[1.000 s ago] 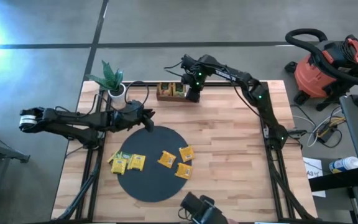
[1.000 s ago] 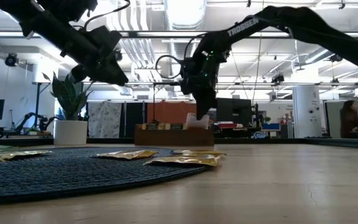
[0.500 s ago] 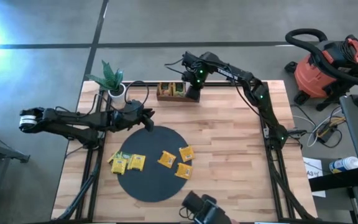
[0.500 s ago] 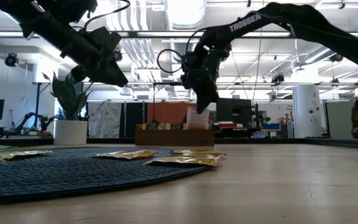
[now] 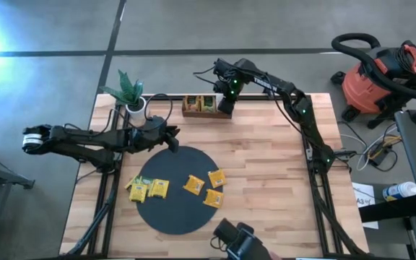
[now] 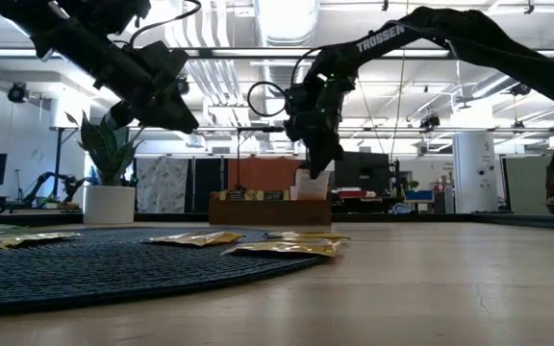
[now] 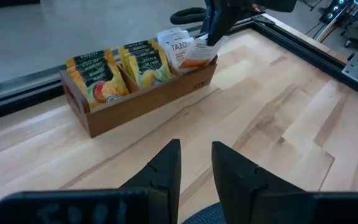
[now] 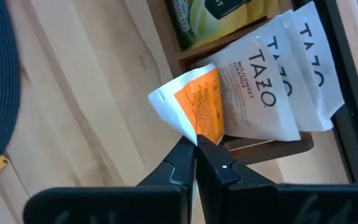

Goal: Pick & Place Tea
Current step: Put the white tea bag into the right section of the wooden organizer, then put the orange tea bag into the left section of the wooden organizer

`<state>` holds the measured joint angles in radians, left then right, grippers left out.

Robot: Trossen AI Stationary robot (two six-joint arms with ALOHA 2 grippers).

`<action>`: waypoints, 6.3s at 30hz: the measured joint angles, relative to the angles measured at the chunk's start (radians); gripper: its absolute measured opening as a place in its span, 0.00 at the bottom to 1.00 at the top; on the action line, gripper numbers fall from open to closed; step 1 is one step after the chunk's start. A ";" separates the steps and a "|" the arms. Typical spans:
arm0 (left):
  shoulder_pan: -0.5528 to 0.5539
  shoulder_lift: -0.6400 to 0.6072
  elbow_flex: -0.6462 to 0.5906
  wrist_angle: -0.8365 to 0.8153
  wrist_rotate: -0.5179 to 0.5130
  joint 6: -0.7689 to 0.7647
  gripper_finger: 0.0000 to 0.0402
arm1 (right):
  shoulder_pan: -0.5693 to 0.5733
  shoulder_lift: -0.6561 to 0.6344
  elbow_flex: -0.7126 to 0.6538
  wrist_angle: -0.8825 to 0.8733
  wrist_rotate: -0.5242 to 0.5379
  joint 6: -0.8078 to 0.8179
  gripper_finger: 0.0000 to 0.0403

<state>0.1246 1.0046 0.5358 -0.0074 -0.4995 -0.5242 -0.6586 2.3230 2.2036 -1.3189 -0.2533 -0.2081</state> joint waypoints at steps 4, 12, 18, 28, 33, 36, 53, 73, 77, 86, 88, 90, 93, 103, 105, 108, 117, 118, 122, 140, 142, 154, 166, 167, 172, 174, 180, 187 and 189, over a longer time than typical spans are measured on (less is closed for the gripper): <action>0.000 0.000 0.000 0.000 0.000 -0.016 0.21 | -0.001 0.021 -0.001 0.019 0.030 -0.001 0.02; 0.000 0.000 0.000 0.000 0.000 -0.035 0.21 | -0.001 0.029 -0.001 0.097 0.143 -0.007 0.02; 0.000 0.000 0.000 0.000 0.000 -0.029 0.21 | 0.004 0.026 -0.001 0.106 0.176 -0.009 0.03; 0.002 0.000 0.000 0.000 0.000 0.014 0.21 | 0.012 0.025 -0.001 0.146 0.200 0.005 0.27; 0.002 0.000 0.000 0.000 0.000 0.015 0.21 | 0.016 0.022 0.030 0.168 0.333 0.010 0.33; 0.002 0.000 0.000 0.000 0.000 0.016 0.21 | 0.020 0.022 0.054 0.192 0.446 0.018 0.33; 0.001 0.000 0.000 -0.116 0.143 0.002 0.21 | 0.130 0.017 0.132 0.015 -0.031 0.041 0.24; -0.244 -0.048 0.000 -0.214 0.177 -0.131 0.21 | 0.561 -0.111 -0.009 0.414 0.081 0.293 0.12; -0.320 -0.066 0.000 -0.247 0.082 -0.175 0.21 | 0.618 -0.216 -0.182 0.595 0.221 0.387 0.12; -0.369 -0.040 -0.002 -0.233 0.190 -0.201 0.21 | 0.718 -0.449 -0.691 0.730 0.201 0.715 0.12; -0.369 -0.009 -0.002 -0.196 0.238 -0.177 0.21 | 0.737 -0.471 -0.769 0.736 0.130 0.786 0.12; -0.369 0.028 -0.002 -0.159 0.275 -0.164 0.21 | 0.760 -0.475 -0.821 0.755 0.103 0.838 0.12; -0.371 0.095 -0.002 -0.110 0.309 -0.184 0.21 | 0.794 -0.473 -0.885 0.768 0.101 0.866 0.12; -0.422 0.314 0.054 0.127 0.390 -0.314 0.21 | 0.847 -0.473 -1.082 0.986 0.011 0.977 0.15; -0.441 0.376 0.097 0.155 0.391 -0.342 0.20 | 0.849 -0.475 -1.129 1.068 -0.014 1.008 0.17; -0.472 0.467 0.173 0.149 0.390 -0.363 0.20 | 0.851 -0.493 -1.191 1.201 -0.014 1.054 0.20; -0.550 0.674 0.365 0.103 0.346 -0.423 0.20 | 0.865 -0.521 -1.256 1.348 0.032 1.083 0.28; -0.550 0.691 0.371 0.080 0.338 -0.434 0.20 | 0.870 -0.512 -1.256 1.358 0.047 1.076 0.28; -0.548 0.756 0.400 0.083 0.326 -0.474 0.20 | 0.880 -0.498 -1.266 1.363 0.081 1.066 0.29; -0.508 0.906 0.476 0.110 0.325 -0.499 0.20 | 0.881 -0.461 -1.264 1.399 0.008 1.059 0.30; -0.502 0.906 0.476 0.109 0.325 -0.498 0.20 | 0.882 -0.461 -1.264 1.413 0.006 1.048 0.30; -0.491 0.897 0.485 0.096 0.325 -0.474 0.20 | 0.888 -0.462 -1.196 1.435 -0.018 0.995 0.15; -0.491 0.892 0.491 0.050 0.306 -0.488 0.20 | 0.890 -0.462 -1.200 1.338 -0.009 0.981 0.12; -0.491 0.892 0.491 0.049 0.306 -0.491 0.20 | 0.890 -0.462 -1.199 1.321 -0.009 0.983 0.12; -0.491 0.891 0.491 0.044 0.306 -0.493 0.20 | 0.890 -0.463 -1.199 1.217 -0.008 0.998 0.17; -0.491 0.891 0.491 0.042 0.306 -0.499 0.20 | 0.890 -0.463 -1.199 1.190 -0.006 0.993 0.19; -0.491 0.890 0.492 0.014 0.305 -0.531 0.20 | 0.892 -0.464 -1.199 1.185 -0.005 0.990 0.23; -0.491 0.889 0.492 0.011 0.305 -0.554 0.20 | 0.892 -0.464 -1.199 1.185 -0.006 0.990 0.22; -0.491 0.889 0.492 0.010 0.304 -0.562 0.20 | 0.892 -0.464 -1.199 1.186 -0.006 0.990 0.21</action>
<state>-0.3664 1.8938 1.0279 0.0029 -0.1960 -1.0861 0.2329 1.8587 1.0051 -0.1328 -0.2596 0.7816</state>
